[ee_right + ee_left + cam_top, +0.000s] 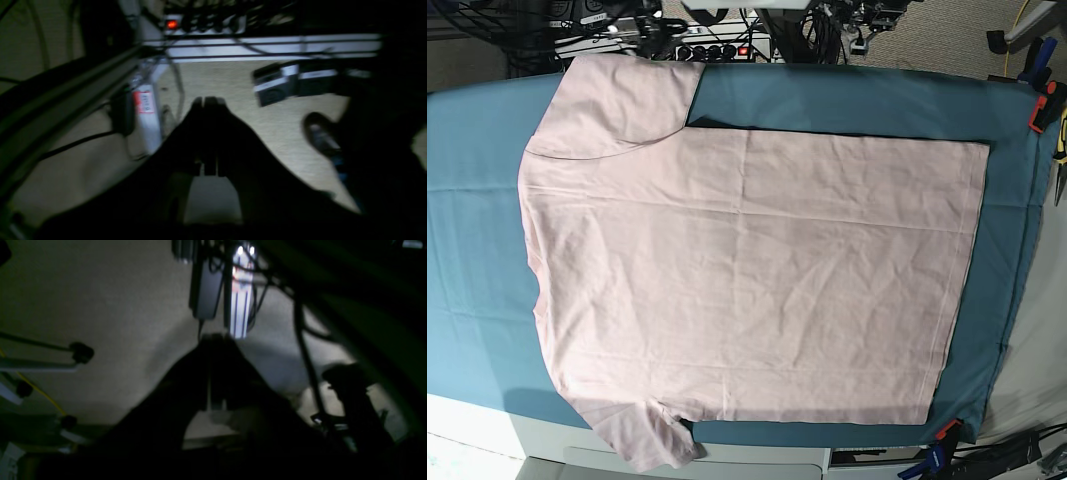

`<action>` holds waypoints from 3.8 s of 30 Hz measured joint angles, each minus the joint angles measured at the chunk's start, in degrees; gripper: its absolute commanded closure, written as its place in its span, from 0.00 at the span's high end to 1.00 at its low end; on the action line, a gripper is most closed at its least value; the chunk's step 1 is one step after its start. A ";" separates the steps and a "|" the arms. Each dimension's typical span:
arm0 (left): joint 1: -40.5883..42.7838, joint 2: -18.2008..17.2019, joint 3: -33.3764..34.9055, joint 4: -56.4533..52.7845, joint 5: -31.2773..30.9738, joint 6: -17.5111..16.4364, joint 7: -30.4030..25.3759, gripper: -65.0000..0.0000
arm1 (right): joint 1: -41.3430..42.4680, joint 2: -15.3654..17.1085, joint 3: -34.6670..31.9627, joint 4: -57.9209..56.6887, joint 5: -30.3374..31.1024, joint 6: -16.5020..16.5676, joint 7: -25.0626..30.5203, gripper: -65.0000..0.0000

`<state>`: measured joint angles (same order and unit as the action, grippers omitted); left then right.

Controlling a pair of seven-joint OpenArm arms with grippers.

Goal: Fold the T-shirt properly
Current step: 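Move both grippers from rest toward the shirt's shoulder corners, then lower both grippers and pinch the shirt's shoulder-edge corners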

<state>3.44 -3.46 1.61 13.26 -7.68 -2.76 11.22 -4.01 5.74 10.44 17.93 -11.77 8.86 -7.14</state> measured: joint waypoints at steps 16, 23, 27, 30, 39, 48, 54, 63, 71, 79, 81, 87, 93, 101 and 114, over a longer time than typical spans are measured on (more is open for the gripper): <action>23.78 -11.13 0.17 36.33 -4.35 0.15 8.90 0.00 | -29.44 11.58 -0.07 34.36 14.80 8.98 -0.44 0.00; 41.94 -17.81 0.28 62.58 -4.48 0.02 13.60 0.00 | -45.38 11.98 7.19 59.10 16.28 9.05 -0.92 0.00; 52.04 -22.27 -3.98 82.95 -4.72 -0.24 16.61 0.00 | -49.83 12.11 17.03 72.43 23.08 10.64 -2.80 0.00; 57.61 -24.37 -9.90 97.61 -7.15 -4.15 20.24 0.00 | -50.45 12.20 25.57 79.10 30.56 13.57 -7.04 0.00; 59.87 -26.53 -30.01 118.25 -36.72 -28.65 27.89 0.00 | -44.06 12.24 43.50 81.70 66.60 26.84 -26.71 0.00; 56.96 -26.40 -31.87 117.94 -47.08 -36.74 34.23 0.00 | -33.40 12.04 44.81 66.58 86.38 30.08 -40.33 0.00; 56.98 -26.38 -31.78 117.94 -47.06 -36.74 34.25 0.00 | -32.92 11.85 44.81 61.07 88.30 29.94 -40.19 0.00; 55.21 -26.38 -31.78 117.92 -42.49 -36.74 32.04 0.00 | -33.14 11.85 44.81 61.13 81.79 30.38 -35.89 0.00; 54.93 -26.38 -31.78 117.92 -42.45 -36.74 32.04 0.00 | -32.81 11.85 44.81 61.13 88.15 30.38 -38.82 0.46; 54.93 -26.36 -31.78 117.92 -42.32 -36.74 32.00 0.00 | -28.50 11.85 37.90 61.16 89.61 30.40 -43.54 0.46; 54.95 -26.34 -31.78 117.92 -42.29 -36.72 32.04 0.00 | -28.04 11.69 33.99 61.13 88.19 30.38 -43.89 0.46; 54.93 -26.08 -31.78 117.87 -41.00 -36.74 32.02 0.00 | -27.74 7.98 31.21 61.26 88.94 31.12 -42.69 0.46; 54.90 -26.08 -31.78 117.87 -41.00 -36.74 32.02 0.00 | -27.78 5.51 29.59 61.53 90.12 31.54 -43.43 0.46; 53.94 -26.08 -31.78 117.87 -33.03 -36.74 28.28 0.00 | -27.87 5.70 23.41 62.05 89.64 32.63 -42.91 0.46; 47.69 -26.03 -31.76 117.61 -28.35 -14.93 28.72 0.32 | -27.78 5.66 23.12 61.88 85.77 32.17 -43.25 0.00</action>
<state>51.13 -29.50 -30.15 130.87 -36.03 -17.69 39.94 -31.79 11.40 33.56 79.81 74.00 41.04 -50.39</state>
